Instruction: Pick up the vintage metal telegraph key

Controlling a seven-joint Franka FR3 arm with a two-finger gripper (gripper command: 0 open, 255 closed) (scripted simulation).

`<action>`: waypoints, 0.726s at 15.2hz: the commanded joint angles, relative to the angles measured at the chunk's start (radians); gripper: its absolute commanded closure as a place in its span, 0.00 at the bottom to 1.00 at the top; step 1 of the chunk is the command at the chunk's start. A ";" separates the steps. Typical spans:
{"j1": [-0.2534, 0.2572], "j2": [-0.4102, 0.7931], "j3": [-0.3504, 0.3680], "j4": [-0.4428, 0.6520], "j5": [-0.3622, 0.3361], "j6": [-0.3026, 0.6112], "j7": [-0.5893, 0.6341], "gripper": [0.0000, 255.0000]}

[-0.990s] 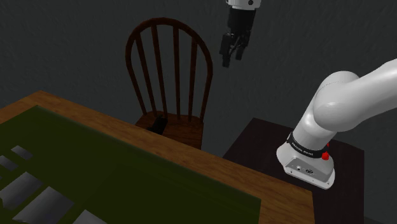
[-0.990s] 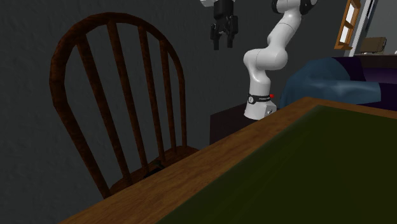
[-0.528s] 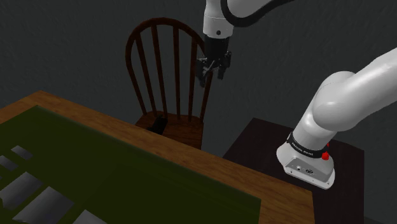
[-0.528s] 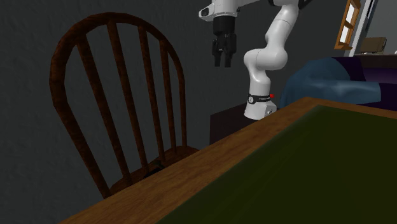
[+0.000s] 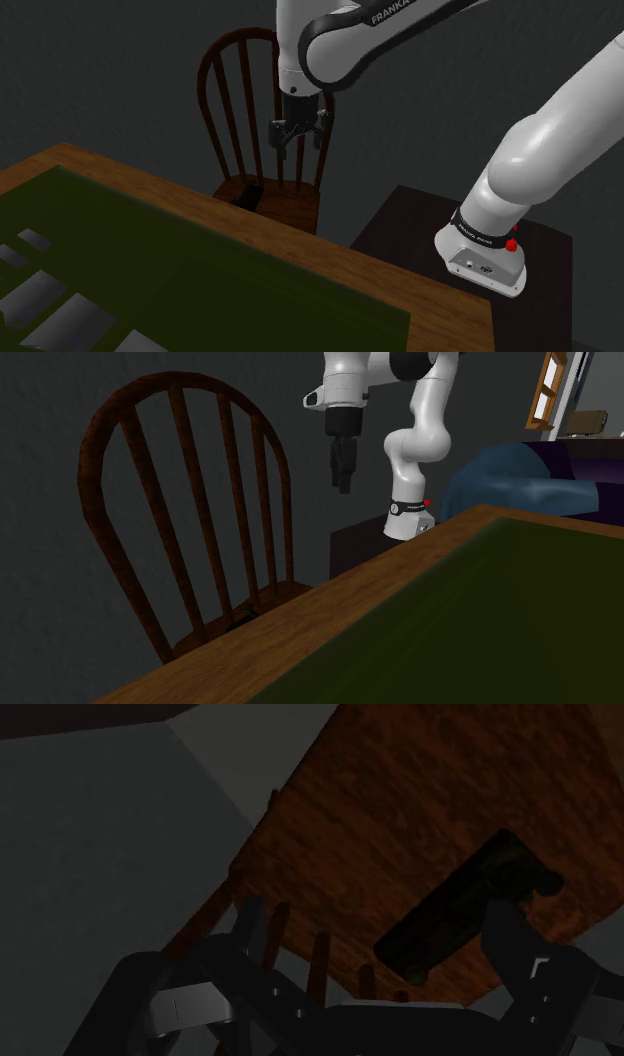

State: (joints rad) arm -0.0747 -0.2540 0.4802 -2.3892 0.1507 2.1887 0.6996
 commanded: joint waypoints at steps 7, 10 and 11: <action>-0.018 0.380 0.078 0.180 -0.266 0.142 0.445 0.00; 0.023 0.519 0.044 0.277 -0.370 0.154 0.593 0.00; 0.040 0.563 0.029 0.312 -0.398 0.155 0.637 0.00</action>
State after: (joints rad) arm -0.0500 0.2628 0.5223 -2.1059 -0.2130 2.3351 1.2833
